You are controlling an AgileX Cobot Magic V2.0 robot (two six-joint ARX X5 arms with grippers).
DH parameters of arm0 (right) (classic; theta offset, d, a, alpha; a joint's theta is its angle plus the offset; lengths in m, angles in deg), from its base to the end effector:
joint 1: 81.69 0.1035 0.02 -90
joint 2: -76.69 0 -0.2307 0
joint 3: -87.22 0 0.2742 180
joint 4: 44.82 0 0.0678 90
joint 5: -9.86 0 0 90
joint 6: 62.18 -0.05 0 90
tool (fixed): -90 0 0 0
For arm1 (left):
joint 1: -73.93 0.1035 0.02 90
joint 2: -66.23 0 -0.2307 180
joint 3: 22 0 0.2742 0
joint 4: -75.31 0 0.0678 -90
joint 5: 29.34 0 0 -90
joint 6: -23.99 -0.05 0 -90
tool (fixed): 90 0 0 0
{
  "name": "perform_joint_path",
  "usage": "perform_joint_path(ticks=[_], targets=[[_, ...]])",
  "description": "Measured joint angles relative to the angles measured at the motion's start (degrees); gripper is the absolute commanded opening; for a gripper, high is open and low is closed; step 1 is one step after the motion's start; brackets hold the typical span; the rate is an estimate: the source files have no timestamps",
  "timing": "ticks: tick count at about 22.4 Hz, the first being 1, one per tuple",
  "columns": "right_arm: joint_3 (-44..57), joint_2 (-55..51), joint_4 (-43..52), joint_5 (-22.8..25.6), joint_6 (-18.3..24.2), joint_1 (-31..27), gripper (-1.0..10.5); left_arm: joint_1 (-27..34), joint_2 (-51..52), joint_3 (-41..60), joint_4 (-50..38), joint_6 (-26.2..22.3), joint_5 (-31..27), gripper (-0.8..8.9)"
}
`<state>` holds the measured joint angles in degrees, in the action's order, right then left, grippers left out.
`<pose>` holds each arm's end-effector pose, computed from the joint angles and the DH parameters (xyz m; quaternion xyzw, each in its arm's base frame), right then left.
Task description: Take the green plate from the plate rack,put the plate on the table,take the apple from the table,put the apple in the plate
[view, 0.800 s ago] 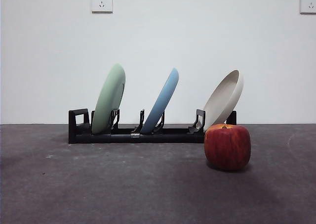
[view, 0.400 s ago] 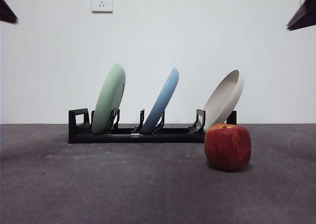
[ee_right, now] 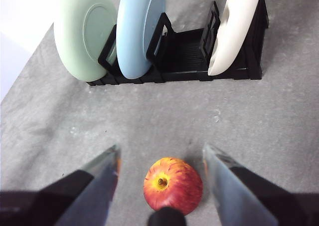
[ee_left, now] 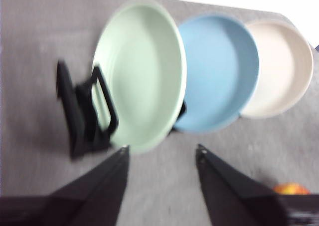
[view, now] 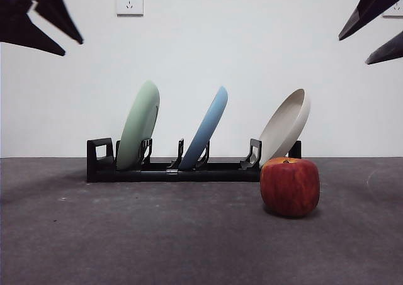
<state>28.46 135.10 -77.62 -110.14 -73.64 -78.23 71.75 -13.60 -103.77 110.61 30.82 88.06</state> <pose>0.2651 0.0411 0.2421 0.1556 0.2982 0.2479 0.9085 0.3459 -0.0362 0.2782 -0.1177 0.2942 -0.2274 0.9208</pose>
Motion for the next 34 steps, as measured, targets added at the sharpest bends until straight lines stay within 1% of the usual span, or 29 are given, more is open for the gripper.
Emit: perform_joint_path(ticks=[3,7,10,14,16,17,21,22,24,25,31,34], targets=[[0.0,0.02,0.0,0.0,0.13,0.0,2.8,-1.68,-7.56,-9.86,2.08,-0.02,0.0,2.52],[0.0,0.02,0.0,0.0,0.13,0.0,2.8,-4.83,-18.67,-24.13,7.54,-0.31,0.0,2.52],[0.0,0.02,0.0,0.0,0.13,0.0,2.8,-7.37,-24.68,-30.25,8.59,-0.37,0.0,2.52],[0.0,0.02,0.02,0.02,0.13,0.0,2.8,-9.79,-29.14,-31.34,8.44,-0.37,-0.72,2.51],[0.0,0.02,0.02,0.02,0.13,0.0,2.8,-10.27,-31.41,-31.34,8.44,-0.39,-3.98,2.51],[0.0,0.02,0.0,0.02,0.13,0.0,2.8,-10.34,-32.24,-31.34,8.41,-0.39,-4.72,2.51],[0.0,0.02,0.02,0.09,0.13,0.0,2.8,-10.38,-32.98,-31.34,7.43,-0.39,-4.83,2.46],[0.0,0.02,0.02,0.15,0.13,0.0,2.8,-10.38,-33.0,-31.34,7.39,-0.39,-4.83,2.07],[0.0,0.02,0.0,0.17,0.13,0.0,2.8,-10.38,-33.0,-31.34,7.3,-0.55,-4.81,0.16],[0.0,0.02,0.02,0.17,0.13,0.0,2.8,-10.38,-32.98,-31.34,7.3,-1.07,-4.81,-0.09],[0.0,0.02,0.04,0.17,0.13,0.0,2.8,-11.08,-32.74,-31.39,7.04,-1.7,-3.61,-0.09],[0.0,0.02,0.07,0.17,0.13,0.0,2.8,-11.1,-30.12,-31.39,7.58,-1.66,-3.3,-0.09]])
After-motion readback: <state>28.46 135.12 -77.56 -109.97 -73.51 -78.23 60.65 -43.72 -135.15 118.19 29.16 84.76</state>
